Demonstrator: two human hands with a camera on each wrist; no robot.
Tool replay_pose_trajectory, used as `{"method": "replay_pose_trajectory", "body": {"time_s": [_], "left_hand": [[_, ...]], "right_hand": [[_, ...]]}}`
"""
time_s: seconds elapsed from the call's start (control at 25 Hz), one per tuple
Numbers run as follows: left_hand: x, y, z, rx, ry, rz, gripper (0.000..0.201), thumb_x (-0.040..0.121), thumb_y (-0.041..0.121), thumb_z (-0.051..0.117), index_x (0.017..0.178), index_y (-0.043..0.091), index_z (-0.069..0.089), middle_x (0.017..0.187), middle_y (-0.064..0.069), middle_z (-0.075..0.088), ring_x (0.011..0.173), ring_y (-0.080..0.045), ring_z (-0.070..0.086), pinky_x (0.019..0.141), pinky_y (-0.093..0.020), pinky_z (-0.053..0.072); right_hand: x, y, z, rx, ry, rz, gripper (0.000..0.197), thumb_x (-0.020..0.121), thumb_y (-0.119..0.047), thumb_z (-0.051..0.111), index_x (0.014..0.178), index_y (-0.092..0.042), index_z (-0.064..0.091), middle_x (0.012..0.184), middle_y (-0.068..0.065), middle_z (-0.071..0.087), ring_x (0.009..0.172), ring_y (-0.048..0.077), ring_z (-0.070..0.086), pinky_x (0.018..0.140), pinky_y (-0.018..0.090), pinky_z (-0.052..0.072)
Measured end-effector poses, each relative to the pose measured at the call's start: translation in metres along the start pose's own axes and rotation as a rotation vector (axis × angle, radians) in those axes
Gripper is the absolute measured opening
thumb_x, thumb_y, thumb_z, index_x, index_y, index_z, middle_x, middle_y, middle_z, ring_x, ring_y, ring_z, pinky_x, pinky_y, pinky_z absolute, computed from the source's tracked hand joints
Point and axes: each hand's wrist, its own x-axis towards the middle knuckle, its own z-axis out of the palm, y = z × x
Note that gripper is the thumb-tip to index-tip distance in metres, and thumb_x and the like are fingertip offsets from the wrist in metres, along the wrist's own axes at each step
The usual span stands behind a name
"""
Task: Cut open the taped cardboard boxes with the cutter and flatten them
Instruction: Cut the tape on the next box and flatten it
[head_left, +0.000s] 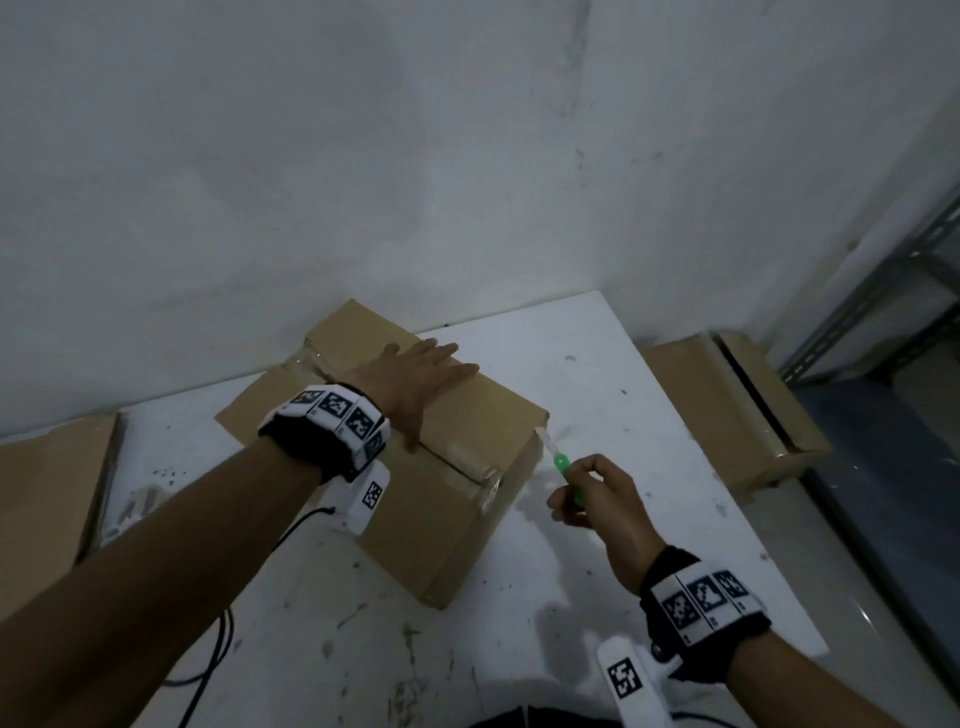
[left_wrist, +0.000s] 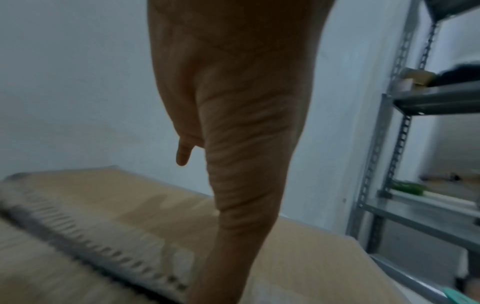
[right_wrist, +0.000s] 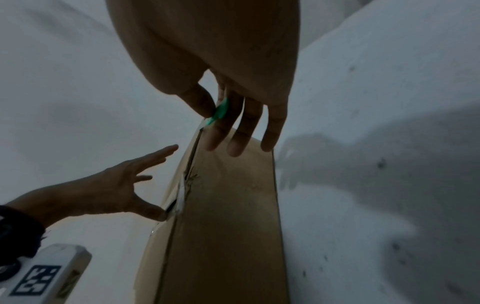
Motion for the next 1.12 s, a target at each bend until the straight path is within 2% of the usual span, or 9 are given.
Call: {"method": "replay_pose_trajectory", "body": {"time_s": [0.16,0.28,0.4,0.52,0.68,0.84,0.96,1.04,1.12], "left_hand": [[0.010,0.037,-0.017,0.259,-0.043,0.110,0.143,0.065,0.026,0.092,0.155,0.034,-0.019,0.166,-0.002,-0.017,0.153,-0.028,-0.012,0.120,-0.060,0.009],[0.016,0.049,-0.014,0.351,-0.067,0.165,0.149,0.062,0.025,0.093,0.152,0.034,-0.026,0.166,-0.004,-0.016,0.153,-0.031,-0.009,0.118,-0.065,0.009],[0.017,0.044,-0.012,0.311,-0.076,0.200,0.155,0.056,0.029,0.096,0.151,0.036,-0.027,0.165,-0.006,-0.005,0.152,-0.032,0.002,0.113,-0.069,0.020],[0.015,0.037,-0.008,0.195,-0.061,0.243,0.150,0.057,0.032,0.095,0.153,0.037,-0.021,0.161,-0.003,0.003,0.150,-0.031,0.005,0.110,-0.064,0.033],[0.014,0.028,-0.007,0.031,-0.061,0.279,0.131,0.070,0.030,0.086,0.155,0.035,-0.014,0.164,-0.006,0.000,0.152,-0.032,0.001,0.119,-0.056,0.024],[0.012,0.024,-0.009,-0.031,-0.082,0.279,0.123,0.075,0.027,0.081,0.156,0.036,-0.011,0.166,-0.006,-0.002,0.153,-0.030,0.001,0.121,-0.053,0.018],[0.013,0.025,-0.009,-0.045,-0.087,0.285,0.119,0.077,0.027,0.079,0.156,0.037,-0.009,0.167,-0.005,-0.002,0.154,-0.029,0.000,0.121,-0.053,0.016],[0.014,0.024,-0.011,-0.061,-0.093,0.285,0.116,0.079,0.027,0.078,0.157,0.038,-0.007,0.167,-0.005,-0.001,0.154,-0.030,0.000,0.121,-0.053,0.016],[0.016,0.022,-0.012,-0.077,-0.104,0.281,0.112,0.080,0.028,0.076,0.157,0.040,-0.005,0.167,-0.004,-0.001,0.154,-0.029,0.001,0.122,-0.054,0.016]], "right_hand": [[-0.012,0.001,0.005,0.078,-0.020,0.071,0.012,0.103,-0.009,0.036,0.096,-0.009,0.046,0.083,0.016,0.075,0.074,0.027,0.066,0.088,0.045,0.051],[-0.012,-0.001,0.010,0.042,-0.074,0.081,0.012,0.106,-0.017,0.037,0.098,-0.010,0.043,0.085,0.014,0.076,0.073,0.025,0.067,0.088,0.045,0.050],[-0.010,0.000,0.018,0.002,-0.141,0.080,0.015,0.108,-0.023,0.036,0.099,-0.012,0.040,0.088,0.011,0.077,0.076,0.024,0.069,0.087,0.042,0.050],[-0.012,0.003,0.025,-0.056,-0.231,0.065,0.011,0.107,-0.018,0.037,0.099,-0.012,0.040,0.089,0.013,0.077,0.075,0.024,0.069,0.079,0.038,0.050],[-0.013,0.000,0.031,-0.103,-0.273,0.069,0.010,0.106,-0.014,0.039,0.102,-0.008,0.046,0.085,0.020,0.073,0.065,0.027,0.065,0.066,0.035,0.053],[0.001,-0.011,0.022,-0.097,-0.129,0.044,0.014,0.105,-0.014,0.042,0.097,-0.006,0.051,0.070,0.015,0.068,0.054,0.025,0.057,0.057,0.034,0.052],[0.015,-0.022,0.007,-0.189,-0.085,0.009,0.017,0.103,-0.018,0.048,0.093,-0.006,0.053,0.064,0.012,0.062,0.050,0.023,0.050,0.058,0.033,0.047],[0.020,-0.027,-0.002,-0.275,-0.145,0.004,0.018,0.102,-0.019,0.051,0.089,-0.007,0.054,0.059,0.010,0.058,0.047,0.021,0.046,0.061,0.034,0.044],[0.020,-0.031,-0.006,-0.348,-0.273,0.032,0.015,0.100,-0.013,0.050,0.087,-0.007,0.056,0.054,0.008,0.054,0.042,0.021,0.042,0.062,0.035,0.045]]}}
